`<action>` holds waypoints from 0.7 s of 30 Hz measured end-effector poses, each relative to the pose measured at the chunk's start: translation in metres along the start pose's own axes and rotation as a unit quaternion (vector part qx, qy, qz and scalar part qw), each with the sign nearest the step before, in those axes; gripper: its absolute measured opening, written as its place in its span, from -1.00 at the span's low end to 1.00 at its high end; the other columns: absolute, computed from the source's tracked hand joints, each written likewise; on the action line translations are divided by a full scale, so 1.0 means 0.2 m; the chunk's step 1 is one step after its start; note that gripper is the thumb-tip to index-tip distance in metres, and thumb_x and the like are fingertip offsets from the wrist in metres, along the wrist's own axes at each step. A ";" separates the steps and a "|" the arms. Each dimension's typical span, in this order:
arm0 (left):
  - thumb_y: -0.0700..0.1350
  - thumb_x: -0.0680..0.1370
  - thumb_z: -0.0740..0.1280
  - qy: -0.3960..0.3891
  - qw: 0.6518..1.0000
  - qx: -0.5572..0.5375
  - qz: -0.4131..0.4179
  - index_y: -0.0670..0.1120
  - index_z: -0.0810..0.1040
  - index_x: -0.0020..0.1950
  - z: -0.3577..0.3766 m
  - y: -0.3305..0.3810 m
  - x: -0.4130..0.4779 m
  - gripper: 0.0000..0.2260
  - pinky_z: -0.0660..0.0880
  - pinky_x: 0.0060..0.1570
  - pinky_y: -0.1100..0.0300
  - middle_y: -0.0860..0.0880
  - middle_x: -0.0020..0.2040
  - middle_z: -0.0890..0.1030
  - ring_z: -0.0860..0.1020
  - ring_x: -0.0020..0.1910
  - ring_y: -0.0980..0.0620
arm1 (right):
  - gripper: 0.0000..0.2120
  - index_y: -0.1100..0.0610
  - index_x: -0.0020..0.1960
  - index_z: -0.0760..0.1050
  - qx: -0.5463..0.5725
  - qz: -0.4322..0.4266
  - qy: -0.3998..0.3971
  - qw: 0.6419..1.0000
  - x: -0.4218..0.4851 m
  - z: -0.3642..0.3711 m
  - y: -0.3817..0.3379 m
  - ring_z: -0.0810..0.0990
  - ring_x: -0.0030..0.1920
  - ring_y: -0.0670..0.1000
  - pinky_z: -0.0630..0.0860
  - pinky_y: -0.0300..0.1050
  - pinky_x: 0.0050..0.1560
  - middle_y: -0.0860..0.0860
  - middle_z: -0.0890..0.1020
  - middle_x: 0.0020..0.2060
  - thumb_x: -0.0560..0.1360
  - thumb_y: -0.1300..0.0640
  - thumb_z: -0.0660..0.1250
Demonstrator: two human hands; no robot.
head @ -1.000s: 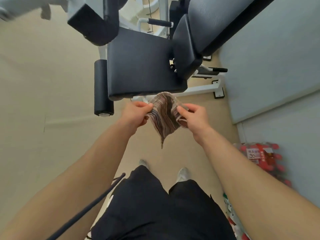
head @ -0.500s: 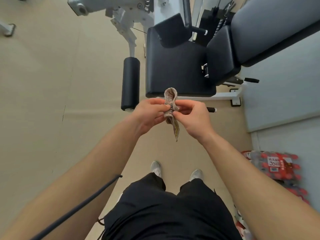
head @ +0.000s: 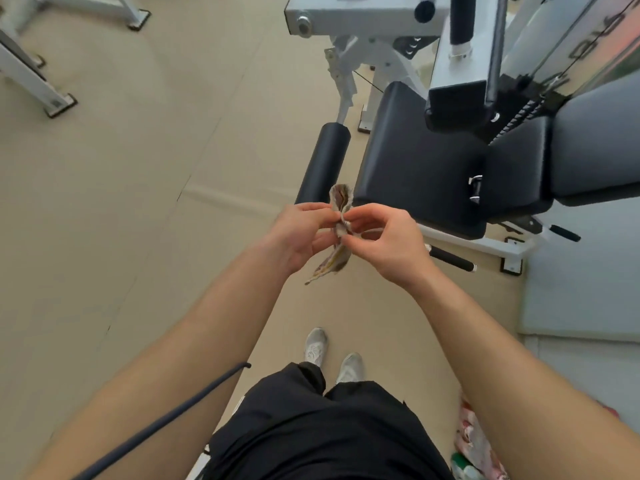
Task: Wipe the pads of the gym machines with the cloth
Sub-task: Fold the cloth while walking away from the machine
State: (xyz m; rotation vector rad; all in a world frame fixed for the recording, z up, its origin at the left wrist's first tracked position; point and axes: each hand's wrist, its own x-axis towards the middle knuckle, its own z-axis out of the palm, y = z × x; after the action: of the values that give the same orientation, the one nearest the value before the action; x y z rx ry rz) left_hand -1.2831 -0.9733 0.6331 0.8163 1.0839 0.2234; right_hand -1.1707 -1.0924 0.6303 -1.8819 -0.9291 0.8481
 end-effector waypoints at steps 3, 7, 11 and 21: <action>-0.34 0.59 0.30 0.008 0.998 -0.050 -0.024 -0.29 0.59 0.04 -0.05 0.00 -0.05 -0.90 0.65 -0.22 0.22 -0.20 -0.12 0.67 0.71 -0.25 -0.04 | -0.77 -0.02 0.04 0.67 -0.040 -0.013 -0.038 0.998 0.01 0.04 -0.02 0.66 -0.04 -0.14 0.64 -0.21 0.06 -0.14 0.69 -0.11 0.40 0.13 0.57; -0.31 0.60 0.29 0.008 0.996 -0.090 -0.020 -0.23 0.60 -0.05 -0.18 0.02 -0.12 -0.90 0.67 -0.21 0.23 -0.17 -0.16 0.69 0.71 -0.22 -0.06 | -0.91 0.00 -0.04 0.67 -0.029 -0.023 -0.054 0.998 0.05 0.10 -0.10 0.65 -0.08 -0.15 0.62 -0.30 -0.06 -0.11 0.69 -0.15 0.48 0.13 0.52; -0.20 0.57 0.35 0.035 0.999 0.029 0.025 -0.08 0.61 0.04 -0.39 0.06 -0.10 -0.92 0.56 -0.16 0.16 -0.08 -0.01 0.72 0.71 -0.03 -0.06 | -0.95 0.02 0.01 0.63 0.010 -0.005 -0.087 0.996 0.12 0.16 -0.23 0.64 0.03 -0.13 0.54 -0.34 -0.07 -0.10 0.68 -0.04 0.57 0.13 0.41; -0.16 0.51 0.47 -0.055 0.980 0.037 0.188 -0.07 0.67 -0.03 -0.97 0.34 0.13 -0.93 0.56 0.12 0.08 -0.03 -0.07 0.68 0.64 -0.02 0.02 | -0.84 0.07 0.17 0.51 0.119 0.083 -0.115 0.983 0.57 0.56 -0.61 0.55 0.07 0.05 0.52 0.10 0.18 0.02 0.56 -0.01 0.67 0.04 0.22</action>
State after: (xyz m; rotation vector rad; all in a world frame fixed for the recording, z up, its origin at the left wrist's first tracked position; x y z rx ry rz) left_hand -1.4216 -0.8192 0.6193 1.0858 0.8318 0.4522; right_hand -1.2387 -0.9082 0.6708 -1.6931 -0.7746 1.2429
